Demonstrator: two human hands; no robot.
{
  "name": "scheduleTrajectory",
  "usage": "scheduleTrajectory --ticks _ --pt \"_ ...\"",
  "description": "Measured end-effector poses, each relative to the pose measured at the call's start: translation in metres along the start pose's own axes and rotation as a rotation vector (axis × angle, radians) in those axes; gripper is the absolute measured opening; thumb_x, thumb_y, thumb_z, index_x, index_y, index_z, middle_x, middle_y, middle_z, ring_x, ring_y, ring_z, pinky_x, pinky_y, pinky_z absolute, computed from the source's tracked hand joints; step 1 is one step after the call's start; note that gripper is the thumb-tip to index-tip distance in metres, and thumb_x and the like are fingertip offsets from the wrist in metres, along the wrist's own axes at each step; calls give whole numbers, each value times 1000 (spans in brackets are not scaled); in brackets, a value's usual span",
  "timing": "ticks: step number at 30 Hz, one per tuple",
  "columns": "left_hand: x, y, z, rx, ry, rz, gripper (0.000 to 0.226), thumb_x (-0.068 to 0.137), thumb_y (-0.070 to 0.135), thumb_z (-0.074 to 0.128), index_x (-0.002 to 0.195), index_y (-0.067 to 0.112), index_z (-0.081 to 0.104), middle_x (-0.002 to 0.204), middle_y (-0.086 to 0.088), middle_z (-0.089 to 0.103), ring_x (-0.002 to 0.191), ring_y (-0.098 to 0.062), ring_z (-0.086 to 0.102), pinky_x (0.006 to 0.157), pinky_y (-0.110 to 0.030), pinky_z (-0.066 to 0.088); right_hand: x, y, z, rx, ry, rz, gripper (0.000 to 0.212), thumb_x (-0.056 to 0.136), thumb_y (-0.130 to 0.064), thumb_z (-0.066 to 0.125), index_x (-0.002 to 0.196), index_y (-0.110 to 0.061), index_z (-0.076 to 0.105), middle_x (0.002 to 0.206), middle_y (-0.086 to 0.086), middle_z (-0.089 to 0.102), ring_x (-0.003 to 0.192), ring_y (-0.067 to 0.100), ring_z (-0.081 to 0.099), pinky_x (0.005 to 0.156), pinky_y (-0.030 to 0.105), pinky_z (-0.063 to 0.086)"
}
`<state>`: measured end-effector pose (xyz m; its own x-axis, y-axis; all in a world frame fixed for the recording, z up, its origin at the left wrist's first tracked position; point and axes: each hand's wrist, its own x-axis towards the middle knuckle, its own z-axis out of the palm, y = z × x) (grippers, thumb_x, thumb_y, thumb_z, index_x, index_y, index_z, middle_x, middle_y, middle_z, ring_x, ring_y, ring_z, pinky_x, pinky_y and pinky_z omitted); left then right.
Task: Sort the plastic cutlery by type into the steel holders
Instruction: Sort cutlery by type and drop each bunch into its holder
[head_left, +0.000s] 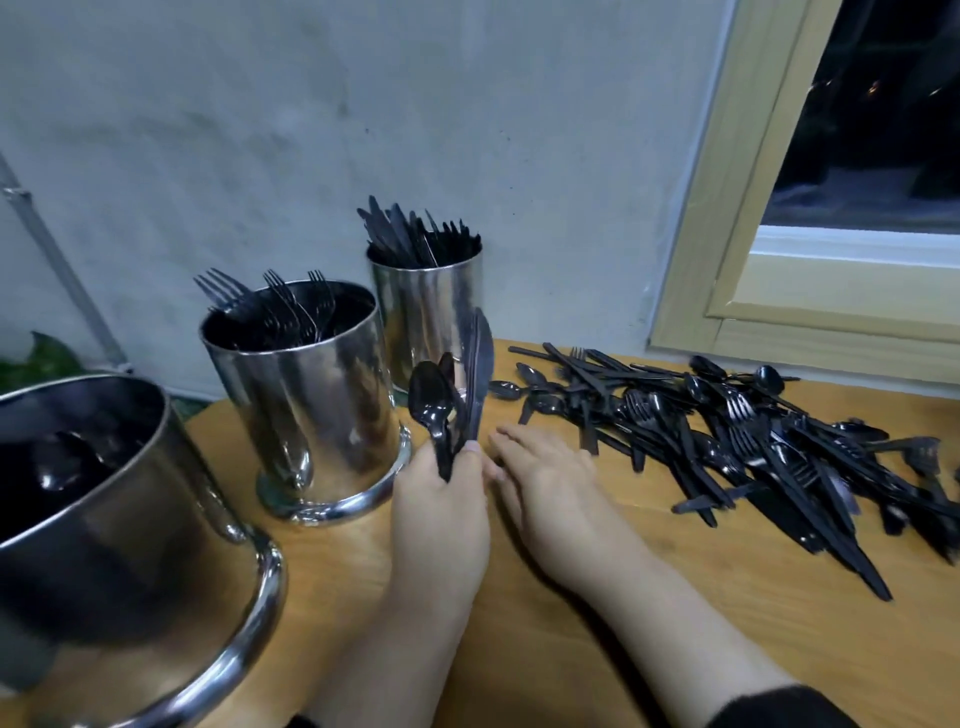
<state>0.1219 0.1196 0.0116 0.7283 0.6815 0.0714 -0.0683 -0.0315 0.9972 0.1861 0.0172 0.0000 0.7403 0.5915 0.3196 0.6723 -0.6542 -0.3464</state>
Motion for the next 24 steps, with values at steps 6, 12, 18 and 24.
scheduleTrajectory --ticks 6,12,18,24 --pt "0 1 0 -23 -4 -21 33 97 15 56 66 26 62 48 10 46 50 -17 40 62 -40 36 -1 4 3 -15 -64 7 29 103 -39 44 120 -28 66 128 -8 62 125 17 53 105 38 42" --pt "-3 3 0 -80 -5 -93 24 96 16 55 72 15 60 50 0 39 49 -19 33 53 -36 29 -37 8 -17 2 82 121 21 88 -27 73 108 -22 70 100 -8 55 96 16 52 82 32 48" --pt "-7 7 0 -102 -22 -120 20 98 16 54 79 10 61 54 -4 39 49 -18 33 50 -31 28 -46 13 -26 -24 45 348 26 94 -32 67 114 -16 69 101 0 53 97 23 57 88 33 47" --pt "-10 8 1 -99 -32 -136 21 98 17 55 80 10 61 56 -5 42 51 -19 36 52 -33 30 -55 13 -42 -29 30 383 18 96 -27 64 108 -19 73 103 -3 62 95 16 62 80 22 44"
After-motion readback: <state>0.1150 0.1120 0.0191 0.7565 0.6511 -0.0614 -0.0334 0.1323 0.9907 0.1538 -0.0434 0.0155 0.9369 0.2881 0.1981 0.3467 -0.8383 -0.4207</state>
